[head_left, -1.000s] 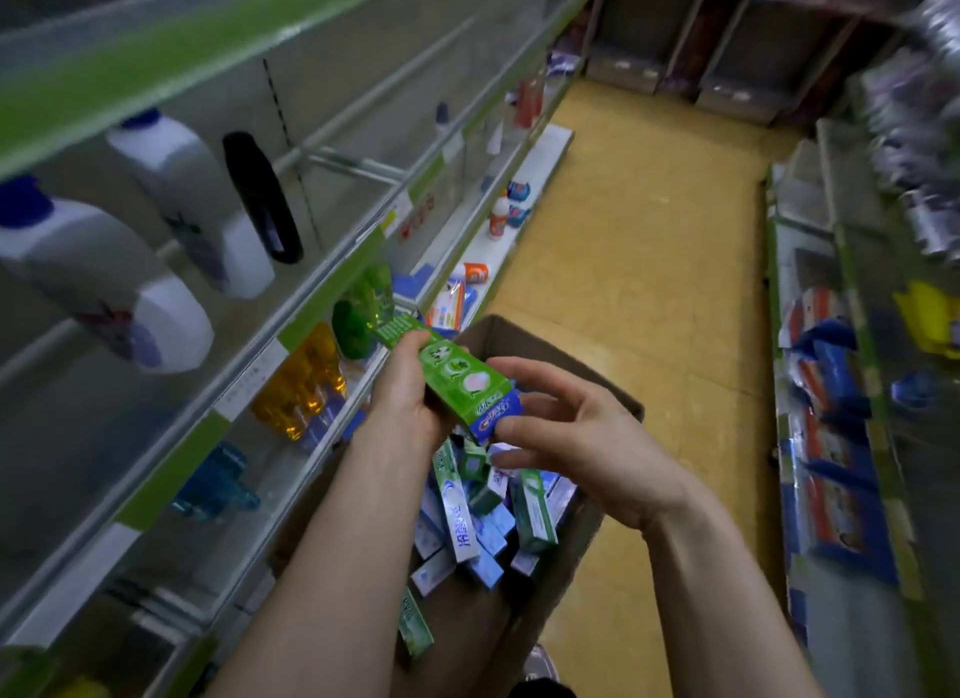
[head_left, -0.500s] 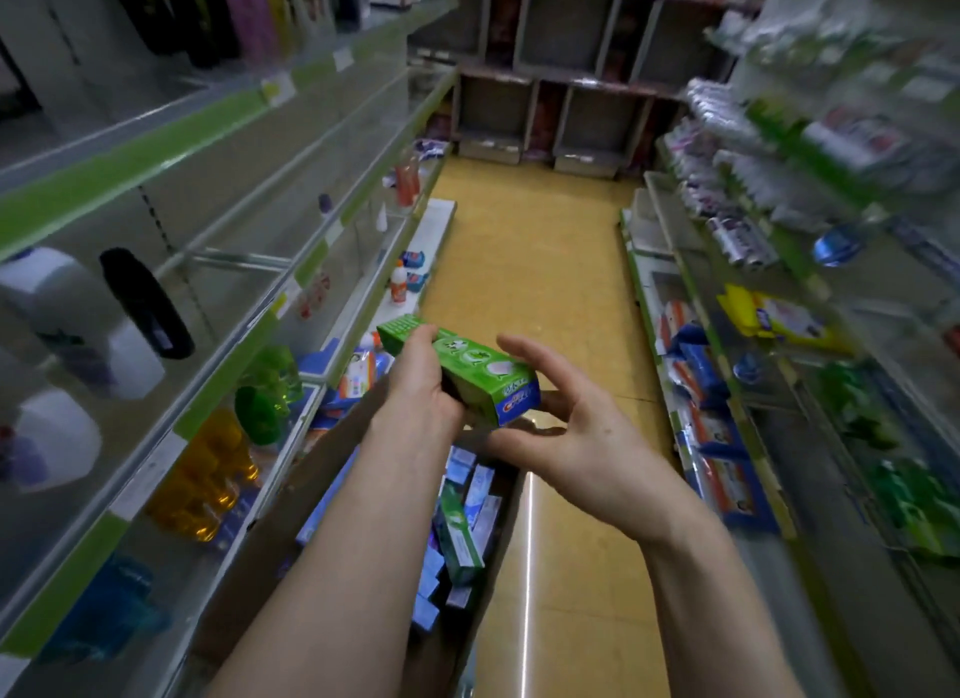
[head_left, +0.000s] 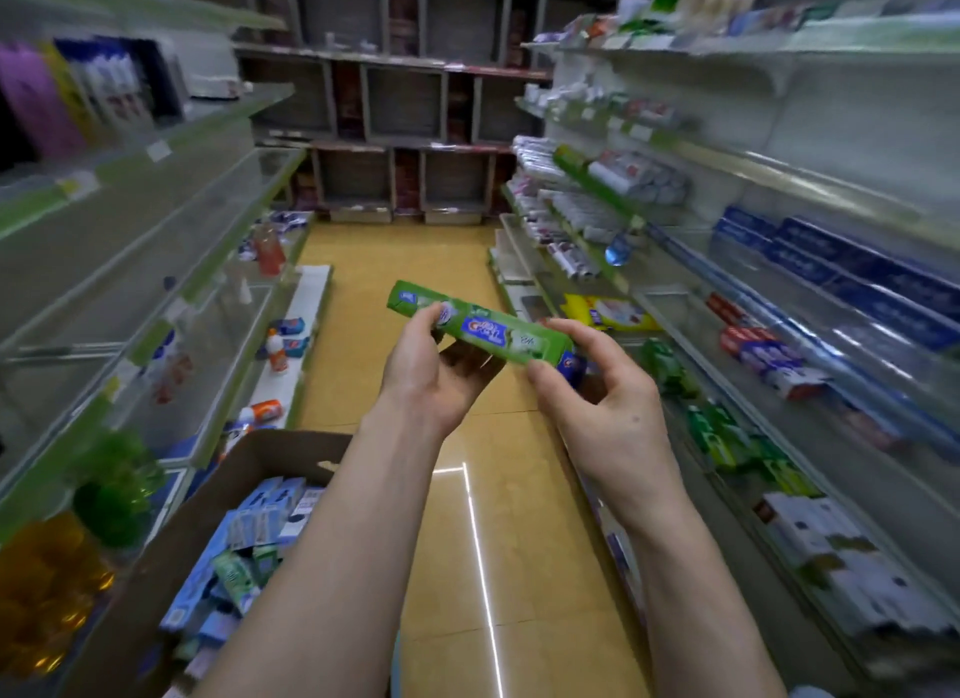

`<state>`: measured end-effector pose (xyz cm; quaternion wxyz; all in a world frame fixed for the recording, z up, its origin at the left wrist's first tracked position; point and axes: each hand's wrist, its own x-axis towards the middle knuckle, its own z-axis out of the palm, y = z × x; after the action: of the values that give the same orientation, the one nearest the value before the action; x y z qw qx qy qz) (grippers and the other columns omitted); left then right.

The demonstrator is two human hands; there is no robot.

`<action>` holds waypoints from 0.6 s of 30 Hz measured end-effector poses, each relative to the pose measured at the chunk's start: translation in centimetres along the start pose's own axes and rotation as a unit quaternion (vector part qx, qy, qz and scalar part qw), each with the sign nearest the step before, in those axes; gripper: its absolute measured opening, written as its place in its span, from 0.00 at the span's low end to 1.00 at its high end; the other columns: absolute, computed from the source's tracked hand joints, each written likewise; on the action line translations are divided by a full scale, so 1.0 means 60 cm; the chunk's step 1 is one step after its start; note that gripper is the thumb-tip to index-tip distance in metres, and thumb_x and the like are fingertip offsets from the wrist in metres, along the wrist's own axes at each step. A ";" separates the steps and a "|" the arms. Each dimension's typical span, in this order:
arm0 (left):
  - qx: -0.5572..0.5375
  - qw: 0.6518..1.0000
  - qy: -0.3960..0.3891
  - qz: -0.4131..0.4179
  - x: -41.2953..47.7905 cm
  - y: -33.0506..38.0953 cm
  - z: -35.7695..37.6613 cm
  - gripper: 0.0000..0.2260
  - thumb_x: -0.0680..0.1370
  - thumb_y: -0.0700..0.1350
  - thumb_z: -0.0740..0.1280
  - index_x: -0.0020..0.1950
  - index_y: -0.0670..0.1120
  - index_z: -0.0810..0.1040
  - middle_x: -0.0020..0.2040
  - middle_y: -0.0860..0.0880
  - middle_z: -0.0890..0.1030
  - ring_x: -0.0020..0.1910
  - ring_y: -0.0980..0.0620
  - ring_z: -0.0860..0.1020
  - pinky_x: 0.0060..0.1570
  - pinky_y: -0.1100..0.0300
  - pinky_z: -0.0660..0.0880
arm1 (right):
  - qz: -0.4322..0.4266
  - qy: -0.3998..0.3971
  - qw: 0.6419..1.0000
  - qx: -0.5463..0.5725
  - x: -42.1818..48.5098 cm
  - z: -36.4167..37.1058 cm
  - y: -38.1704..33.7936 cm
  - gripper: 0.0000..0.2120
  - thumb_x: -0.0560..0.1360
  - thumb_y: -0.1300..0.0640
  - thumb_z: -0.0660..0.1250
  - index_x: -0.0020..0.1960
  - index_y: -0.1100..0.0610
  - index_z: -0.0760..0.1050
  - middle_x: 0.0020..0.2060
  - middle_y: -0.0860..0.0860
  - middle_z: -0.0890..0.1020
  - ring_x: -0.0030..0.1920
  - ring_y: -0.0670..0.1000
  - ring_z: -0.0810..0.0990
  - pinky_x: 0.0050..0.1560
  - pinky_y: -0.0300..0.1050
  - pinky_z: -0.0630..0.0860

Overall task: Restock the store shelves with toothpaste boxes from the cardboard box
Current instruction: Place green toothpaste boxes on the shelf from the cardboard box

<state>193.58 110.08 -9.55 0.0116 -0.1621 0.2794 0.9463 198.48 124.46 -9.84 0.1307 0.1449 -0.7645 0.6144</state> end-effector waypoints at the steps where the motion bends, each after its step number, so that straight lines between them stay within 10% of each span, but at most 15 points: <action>1: 0.011 1.000 -0.008 -0.003 -0.008 -0.013 0.011 0.08 0.80 0.45 0.62 0.56 0.41 0.72 0.51 0.39 0.76 0.48 0.42 0.78 0.51 0.47 0.77 | 0.003 0.021 1.000 0.015 -0.005 -0.017 -0.003 0.16 0.75 0.54 0.69 0.62 0.48 0.75 0.53 0.47 0.80 0.51 0.47 0.80 0.51 0.47 0.80; 11: 0.086 0.994 -0.061 -0.006 -0.071 -0.135 0.102 0.11 0.77 0.42 0.66 0.59 0.42 0.74 0.43 0.43 0.81 0.42 0.47 0.80 0.33 0.56 0.80 | 0.093 0.190 0.971 0.108 -0.053 -0.197 -0.015 0.07 0.78 0.48 0.64 0.55 0.47 0.76 0.45 0.48 0.83 0.45 0.50 0.84 0.42 0.51 0.83; 18: 0.136 0.985 -0.099 -0.031 -0.105 -0.225 0.187 0.04 0.77 0.43 0.67 0.49 0.44 0.75 0.43 0.44 0.81 0.43 0.48 0.80 0.39 0.55 0.77 | 0.107 0.238 0.960 0.102 -0.086 -0.313 -0.020 0.15 0.79 0.56 0.64 0.64 0.48 0.70 0.52 0.52 0.81 0.47 0.51 0.84 0.45 0.47 0.81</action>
<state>197.70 127.87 -5.80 0.0901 -0.0734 0.3980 0.9100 204.14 142.87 -6.73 0.2274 -0.0756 -0.6556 0.7160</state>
